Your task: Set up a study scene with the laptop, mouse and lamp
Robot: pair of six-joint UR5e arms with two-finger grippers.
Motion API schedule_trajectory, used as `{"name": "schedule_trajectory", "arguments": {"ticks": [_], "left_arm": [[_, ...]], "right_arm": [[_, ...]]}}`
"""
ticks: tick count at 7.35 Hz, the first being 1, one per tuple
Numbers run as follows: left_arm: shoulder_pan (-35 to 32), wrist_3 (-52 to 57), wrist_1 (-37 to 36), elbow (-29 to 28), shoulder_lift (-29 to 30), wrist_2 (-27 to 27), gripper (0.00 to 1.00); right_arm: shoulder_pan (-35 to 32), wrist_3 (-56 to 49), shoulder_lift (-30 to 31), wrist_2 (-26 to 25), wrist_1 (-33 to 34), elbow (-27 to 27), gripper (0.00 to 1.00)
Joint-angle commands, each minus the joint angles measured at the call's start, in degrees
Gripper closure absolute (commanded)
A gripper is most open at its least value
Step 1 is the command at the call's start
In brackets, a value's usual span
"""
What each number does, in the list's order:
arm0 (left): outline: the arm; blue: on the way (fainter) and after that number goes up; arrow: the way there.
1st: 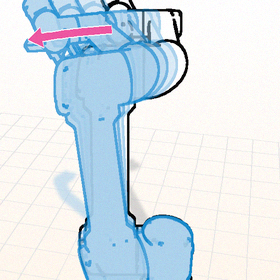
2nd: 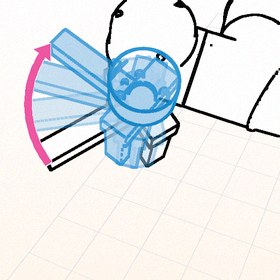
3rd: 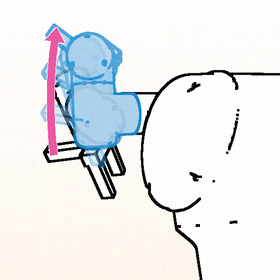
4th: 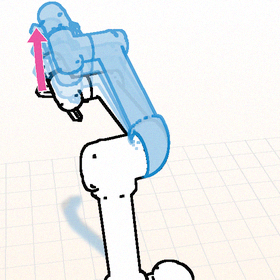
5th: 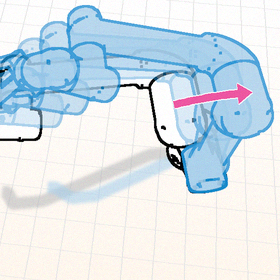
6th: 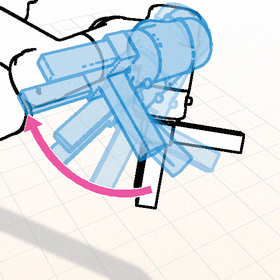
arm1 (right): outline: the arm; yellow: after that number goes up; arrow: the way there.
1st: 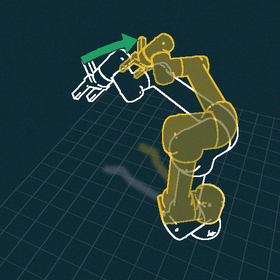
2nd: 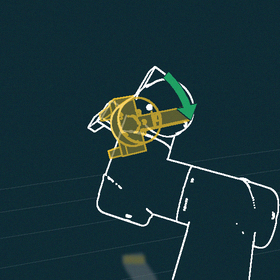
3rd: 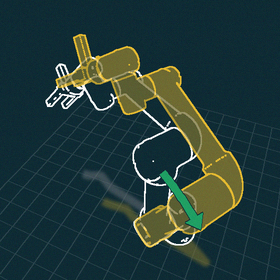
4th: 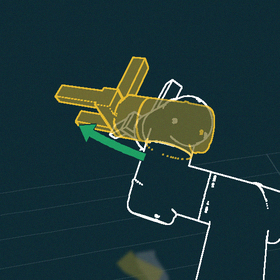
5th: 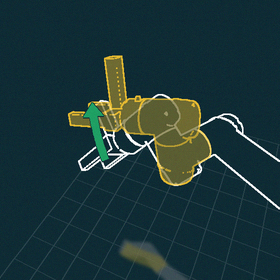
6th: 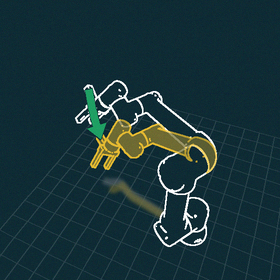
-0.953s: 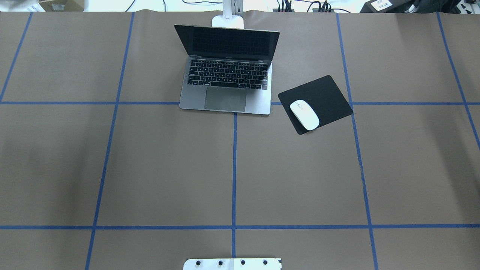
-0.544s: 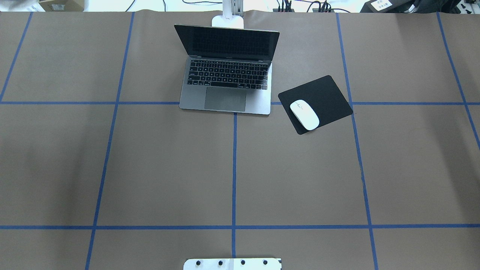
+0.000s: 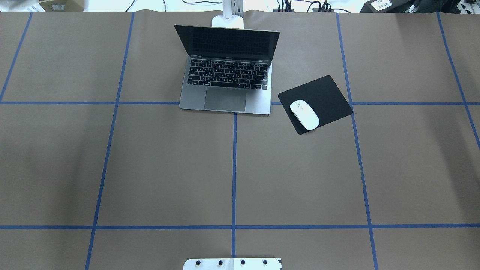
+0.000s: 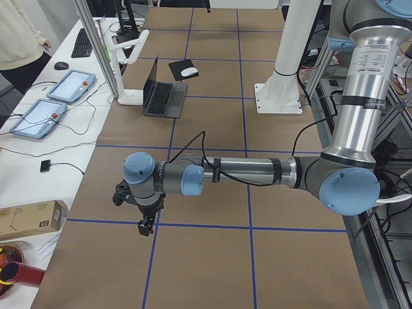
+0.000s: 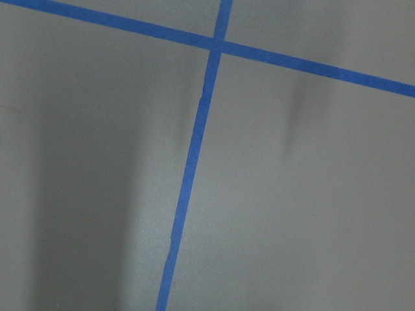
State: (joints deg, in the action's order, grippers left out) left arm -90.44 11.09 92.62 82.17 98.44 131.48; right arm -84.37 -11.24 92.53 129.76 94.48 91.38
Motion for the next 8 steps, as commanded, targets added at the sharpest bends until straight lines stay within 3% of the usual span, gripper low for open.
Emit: {"name": "schedule_trajectory", "arguments": {"ticks": [1, 8], "left_arm": [[0.08, -0.1, -0.07, -0.08, 0.0, 0.0, 0.01], [0.0, -0.1, 0.02, -0.08, -0.09, 0.0, 0.01]], "right_arm": [[0.0, 0.08, -0.07, -0.03, 0.0, 0.03, 0.0], [0.0, 0.25, -0.25, 0.05, 0.0, -0.76, 0.0]]}}
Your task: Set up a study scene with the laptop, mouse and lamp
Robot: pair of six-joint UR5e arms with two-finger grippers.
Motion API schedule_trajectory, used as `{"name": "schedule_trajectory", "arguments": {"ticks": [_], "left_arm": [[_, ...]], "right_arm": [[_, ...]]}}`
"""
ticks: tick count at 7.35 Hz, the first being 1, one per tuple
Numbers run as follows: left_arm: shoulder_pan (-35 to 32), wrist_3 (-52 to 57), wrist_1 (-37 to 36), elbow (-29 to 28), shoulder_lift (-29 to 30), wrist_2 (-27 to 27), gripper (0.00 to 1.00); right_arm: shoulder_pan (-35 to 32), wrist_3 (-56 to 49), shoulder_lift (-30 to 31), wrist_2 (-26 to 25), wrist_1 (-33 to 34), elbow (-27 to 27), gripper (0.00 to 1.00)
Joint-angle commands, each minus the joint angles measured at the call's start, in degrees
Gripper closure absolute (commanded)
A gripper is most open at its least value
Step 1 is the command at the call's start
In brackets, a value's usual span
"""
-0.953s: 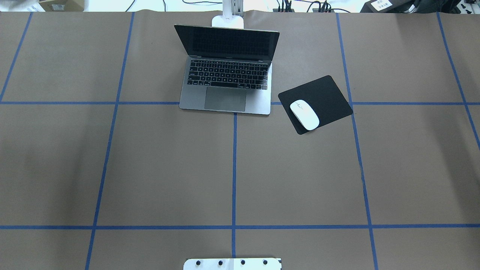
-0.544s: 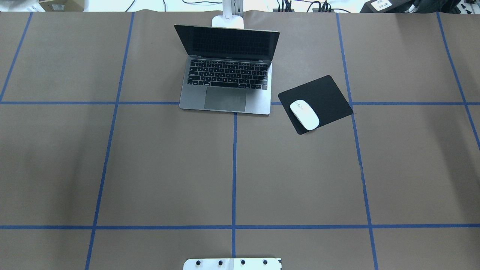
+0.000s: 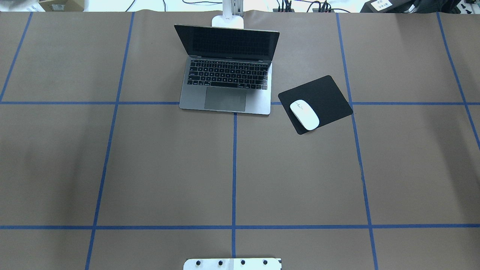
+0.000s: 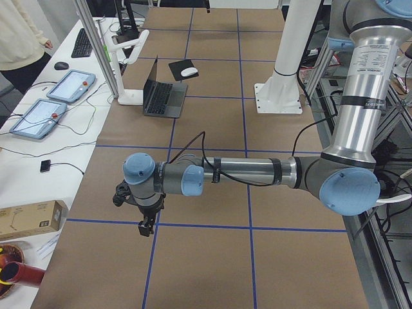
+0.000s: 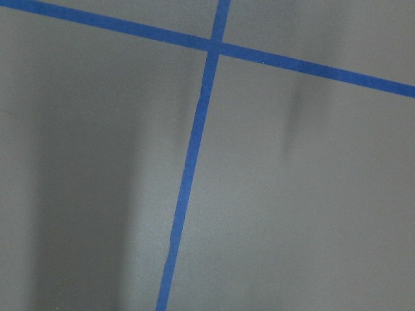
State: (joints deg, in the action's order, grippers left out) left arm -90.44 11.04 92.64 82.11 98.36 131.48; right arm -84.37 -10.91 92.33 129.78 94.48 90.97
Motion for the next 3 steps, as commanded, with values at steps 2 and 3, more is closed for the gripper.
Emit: {"name": "schedule_trajectory", "arguments": {"ticks": [2, 3], "left_arm": [[0.0, 0.03, 0.0, 0.06, -0.01, 0.0, 0.01], [0.0, -0.06, 0.0, 0.06, -0.01, 0.0, 0.01]], "right_arm": [[0.0, -0.07, -0.13, 0.03, 0.0, -0.36, 0.0], [0.0, 0.01, -0.22, 0.03, -0.09, -0.27, 0.0]]}}
